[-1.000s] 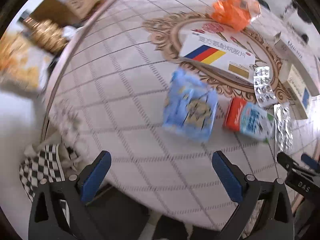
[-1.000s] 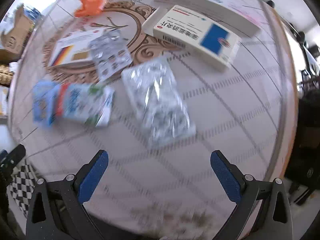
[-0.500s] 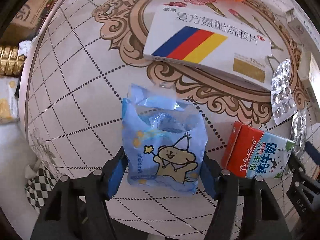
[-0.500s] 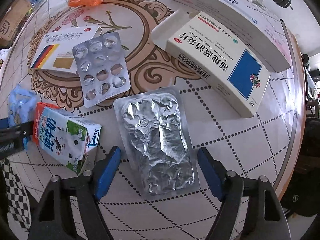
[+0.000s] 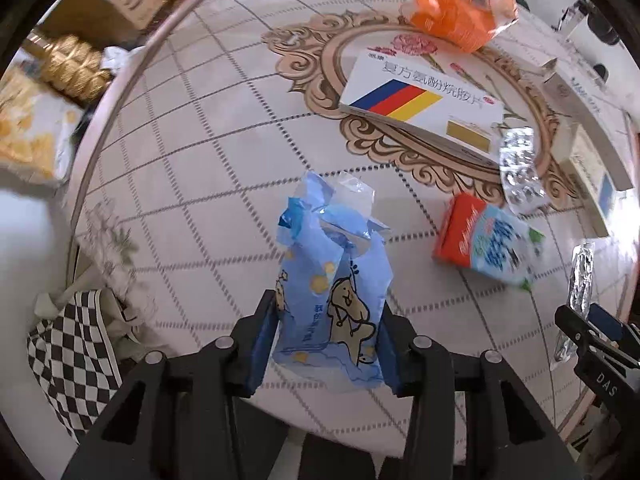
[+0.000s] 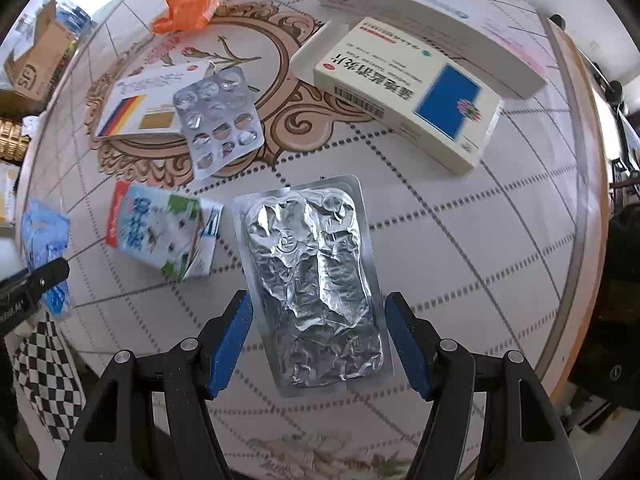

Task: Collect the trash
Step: 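Grasp the blue cartoon bag with left tool while right tool grasps the foil blister pack, then carry both items over the trash bin and open both tools to drop them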

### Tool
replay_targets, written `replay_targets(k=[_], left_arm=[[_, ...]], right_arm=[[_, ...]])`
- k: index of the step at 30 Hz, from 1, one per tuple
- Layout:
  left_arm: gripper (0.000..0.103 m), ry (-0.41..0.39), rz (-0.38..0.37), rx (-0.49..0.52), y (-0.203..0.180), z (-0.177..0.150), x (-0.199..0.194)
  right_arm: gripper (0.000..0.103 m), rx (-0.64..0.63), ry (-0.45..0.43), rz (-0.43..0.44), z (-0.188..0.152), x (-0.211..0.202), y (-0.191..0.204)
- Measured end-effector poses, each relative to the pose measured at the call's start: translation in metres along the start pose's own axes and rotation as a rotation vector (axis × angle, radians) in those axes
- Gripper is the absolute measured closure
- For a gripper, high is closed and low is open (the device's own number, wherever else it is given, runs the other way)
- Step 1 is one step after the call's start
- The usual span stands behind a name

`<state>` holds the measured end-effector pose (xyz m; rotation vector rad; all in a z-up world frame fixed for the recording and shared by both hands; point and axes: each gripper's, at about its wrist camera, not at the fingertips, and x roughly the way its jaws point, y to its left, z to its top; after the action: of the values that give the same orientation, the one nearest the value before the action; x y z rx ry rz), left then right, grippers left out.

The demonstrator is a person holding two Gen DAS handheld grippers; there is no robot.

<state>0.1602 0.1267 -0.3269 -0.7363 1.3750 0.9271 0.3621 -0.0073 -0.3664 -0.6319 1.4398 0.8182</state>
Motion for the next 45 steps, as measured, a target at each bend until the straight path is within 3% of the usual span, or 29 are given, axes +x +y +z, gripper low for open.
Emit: replay_targets(k=[9, 15, 21, 24, 29, 34, 39, 40, 43, 45], left_arm=[[0.062, -0.098, -0.056, 0.011, 0.018, -0.060, -0.032], [0.061, -0.140, -0.183, 0.010, 0.047, -0.124, -0.046], [0.062, -0.037, -0.297, -0.050, 0.088, -0.191, -0.006], [0.062, 0.041, -0.324, -0.088, 0.101, -0.217, 0.034], [0.062, 0.166, -0.345, -0.171, 0.109, -0.238, 0.138], [0.062, 0.278, -0.387, -0.224, 0.101, -0.241, 0.273], [0.059, 0.395, -0.434, -0.180, 0.082, -0.234, 0.385], [0.055, 0.406, -0.435, -0.172, 0.079, -0.235, 0.397], [0.021, 0.410, -0.420, -0.158, 0.076, -0.234, 0.429], [0.008, 0.400, -0.371, -0.141, 0.075, -0.234, 0.440]], right_arm=[[0.033, 0.027, -0.057, 0.058, -0.068, -0.033, 0.017], [0.033, 0.091, -0.072, 0.141, -0.149, -0.036, 0.049], [0.033, 0.158, 0.011, 0.196, -0.236, 0.001, 0.073], [0.033, 0.161, 0.082, 0.199, -0.272, 0.036, 0.086], [0.033, 0.132, 0.175, 0.167, -0.311, 0.121, 0.101], [0.033, 0.145, 0.234, 0.127, -0.324, 0.238, 0.100], [0.033, 0.133, 0.226, 0.107, -0.315, 0.336, 0.095], [0.033, 0.128, 0.228, 0.109, -0.311, 0.361, 0.093], [0.032, 0.137, 0.243, 0.124, -0.296, 0.411, 0.086], [0.032, 0.145, 0.259, 0.134, -0.294, 0.439, 0.083]])
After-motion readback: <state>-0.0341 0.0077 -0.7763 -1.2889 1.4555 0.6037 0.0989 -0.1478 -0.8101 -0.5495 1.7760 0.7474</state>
